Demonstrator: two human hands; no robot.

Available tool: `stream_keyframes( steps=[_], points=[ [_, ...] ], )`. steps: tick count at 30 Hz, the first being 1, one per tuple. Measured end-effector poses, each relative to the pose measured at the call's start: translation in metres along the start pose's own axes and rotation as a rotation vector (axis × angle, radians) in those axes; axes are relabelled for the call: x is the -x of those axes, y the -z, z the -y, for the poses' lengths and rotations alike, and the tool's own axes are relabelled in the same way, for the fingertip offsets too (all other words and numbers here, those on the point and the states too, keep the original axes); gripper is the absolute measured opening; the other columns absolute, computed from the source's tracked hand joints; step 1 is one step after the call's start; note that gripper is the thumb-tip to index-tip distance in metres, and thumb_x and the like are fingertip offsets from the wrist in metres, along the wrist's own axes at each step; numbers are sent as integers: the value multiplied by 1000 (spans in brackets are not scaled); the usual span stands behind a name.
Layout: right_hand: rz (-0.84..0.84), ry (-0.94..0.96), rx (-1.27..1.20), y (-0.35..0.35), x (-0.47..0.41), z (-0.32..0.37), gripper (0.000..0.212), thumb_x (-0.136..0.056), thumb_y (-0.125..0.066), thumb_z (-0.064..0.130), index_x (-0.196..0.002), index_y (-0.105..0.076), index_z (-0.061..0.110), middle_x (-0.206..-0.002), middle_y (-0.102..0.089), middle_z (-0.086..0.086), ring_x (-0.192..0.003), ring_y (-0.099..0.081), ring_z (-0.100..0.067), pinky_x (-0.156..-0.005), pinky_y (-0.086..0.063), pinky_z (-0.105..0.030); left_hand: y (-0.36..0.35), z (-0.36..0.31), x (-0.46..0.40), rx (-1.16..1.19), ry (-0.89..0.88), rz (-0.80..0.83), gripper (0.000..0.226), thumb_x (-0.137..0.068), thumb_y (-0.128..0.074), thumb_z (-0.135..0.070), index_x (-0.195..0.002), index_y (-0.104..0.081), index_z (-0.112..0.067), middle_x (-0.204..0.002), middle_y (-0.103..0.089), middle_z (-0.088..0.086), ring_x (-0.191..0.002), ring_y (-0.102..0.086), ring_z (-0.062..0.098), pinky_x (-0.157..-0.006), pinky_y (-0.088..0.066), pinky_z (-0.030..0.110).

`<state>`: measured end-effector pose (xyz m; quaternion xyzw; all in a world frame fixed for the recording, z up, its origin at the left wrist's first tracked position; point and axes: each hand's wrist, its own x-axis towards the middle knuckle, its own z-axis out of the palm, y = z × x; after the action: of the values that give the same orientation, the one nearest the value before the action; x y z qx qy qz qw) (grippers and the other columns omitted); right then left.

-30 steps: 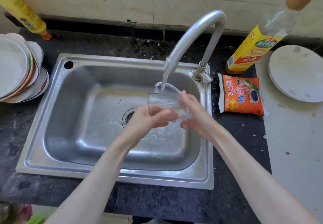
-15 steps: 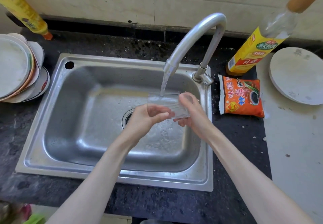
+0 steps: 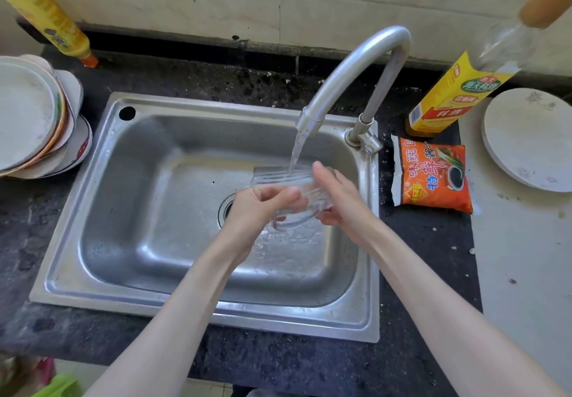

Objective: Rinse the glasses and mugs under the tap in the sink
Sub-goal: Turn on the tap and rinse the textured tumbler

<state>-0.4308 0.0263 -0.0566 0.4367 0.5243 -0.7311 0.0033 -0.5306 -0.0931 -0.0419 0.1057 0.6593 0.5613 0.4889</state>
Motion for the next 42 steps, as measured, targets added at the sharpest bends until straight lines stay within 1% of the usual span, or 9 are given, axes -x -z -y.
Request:
stream_keyframes(
  steps=[4,8,12,15,19,23,31,37,42],
  points=[
    [184,-410,-328,18,-5,1,49,-85,-46,56,-98,-51,9,-63,-54,-7,-31,-29,-7,-27,-19,-13,16,1,0,-421,-401,127,28,-90,-53,-37,-87,-70,-16,-93,-72,-4,-93,-64,12,-81,-48,20],
    [242,-405,-302,18,-4,-12,62,-84,-45,60,-113,-50,5,-71,-59,-12,-38,-36,-8,-29,-30,-15,34,0,-9,-866,-469,281,26,-82,-60,-38,-92,-70,-17,-90,-67,-12,-93,-60,10,-86,-45,27],
    [88,-114,-259,1,0,-8,48,-95,-36,50,-123,-48,14,-98,-60,-5,-72,-58,-16,-62,-47,-29,18,2,-4,-393,-299,110,10,-87,-61,-12,-77,-64,-14,-74,-69,-8,-73,-66,1,-70,-43,10],
    [17,78,-148,-6,7,-15,49,-92,-41,50,-127,-41,15,-103,-58,-3,-75,-58,-15,-62,-44,-28,9,-4,-1,-124,-216,1,15,-89,-56,-15,-76,-63,-14,-67,-71,-1,-68,-67,7,-70,-44,9],
    [141,-116,-216,4,7,-9,56,-91,-42,53,-113,-47,2,-71,-61,-6,-38,-46,-11,-43,-47,-34,14,-5,1,-622,-258,394,21,-86,-64,-24,-106,-69,-21,-110,-68,-10,-105,-59,-3,-92,-41,14],
    [163,-311,-198,17,3,-7,54,-86,-52,48,-126,-48,12,-96,-60,-16,-36,-40,-14,-28,-25,-15,15,0,-1,-1239,-441,476,50,-88,-57,-29,-134,-42,-38,-140,-45,-14,-130,-35,4,-114,-2,23],
    [84,-269,-283,8,6,-6,49,-87,-51,52,-120,-50,16,-90,-61,-12,-37,-43,-15,-27,-25,-15,15,2,3,-672,-268,272,29,-78,-72,-8,-79,-71,-38,-68,-67,-24,-84,-59,-10,-90,-31,2],
    [-34,-44,-182,2,2,-15,55,-86,-51,57,-122,-52,15,-118,-61,-11,-82,-59,-20,-49,-45,-24,16,-2,17,-114,-72,97,10,-83,-62,-3,-87,-66,-11,-77,-74,-7,-78,-66,-2,-69,-42,5],
    [61,-169,-627,-12,9,-22,38,-94,-43,42,-110,-60,11,-90,-63,-6,-61,-57,-15,-48,-45,-21,2,5,13,-580,-527,-81,10,-78,-69,-6,-80,-65,-15,-77,-66,-11,-74,-58,-1,-72,-44,14]
  ],
)
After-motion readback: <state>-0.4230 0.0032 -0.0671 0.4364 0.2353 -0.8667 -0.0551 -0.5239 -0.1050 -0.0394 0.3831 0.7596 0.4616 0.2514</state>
